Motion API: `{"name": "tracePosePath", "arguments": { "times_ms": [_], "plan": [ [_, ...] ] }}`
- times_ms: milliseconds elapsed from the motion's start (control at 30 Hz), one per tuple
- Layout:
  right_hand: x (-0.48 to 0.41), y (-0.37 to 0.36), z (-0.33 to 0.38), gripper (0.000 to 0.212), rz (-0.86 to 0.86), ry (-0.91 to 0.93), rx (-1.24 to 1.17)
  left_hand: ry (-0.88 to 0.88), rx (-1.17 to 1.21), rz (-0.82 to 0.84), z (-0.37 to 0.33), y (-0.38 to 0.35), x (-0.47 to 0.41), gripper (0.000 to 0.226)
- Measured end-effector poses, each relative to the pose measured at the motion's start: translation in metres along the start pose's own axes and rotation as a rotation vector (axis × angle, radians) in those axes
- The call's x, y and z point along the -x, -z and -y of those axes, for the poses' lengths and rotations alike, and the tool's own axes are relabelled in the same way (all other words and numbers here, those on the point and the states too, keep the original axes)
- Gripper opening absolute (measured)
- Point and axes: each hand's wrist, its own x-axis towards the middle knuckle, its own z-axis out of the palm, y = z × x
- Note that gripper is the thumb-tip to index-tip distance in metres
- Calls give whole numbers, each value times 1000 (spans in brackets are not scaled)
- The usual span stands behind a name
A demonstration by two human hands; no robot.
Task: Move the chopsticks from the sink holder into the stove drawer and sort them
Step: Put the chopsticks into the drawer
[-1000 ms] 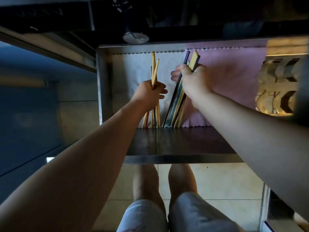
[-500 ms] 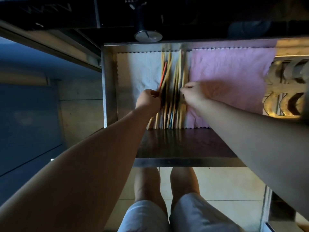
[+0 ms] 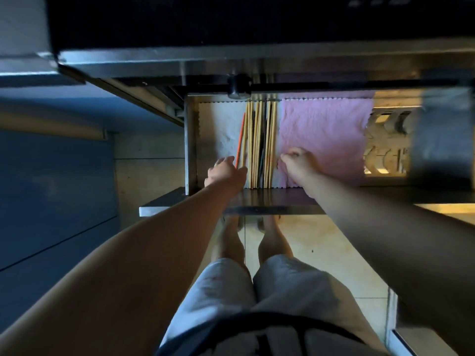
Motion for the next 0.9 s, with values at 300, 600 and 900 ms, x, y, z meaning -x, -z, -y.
{"name": "tracePosePath", "arguments": {
  "times_ms": [300,600,900],
  "plan": [
    [120,47,26,51,28,208,190,-202,-173,-83,4,60,120,64],
    [185,86,44,62,-81,761,706,-341,-179,-398,11,84,209,64],
    [229,77,64,70,-77,1144,1076,-155,-100,-633,43,59,279,66]
  ]
}}
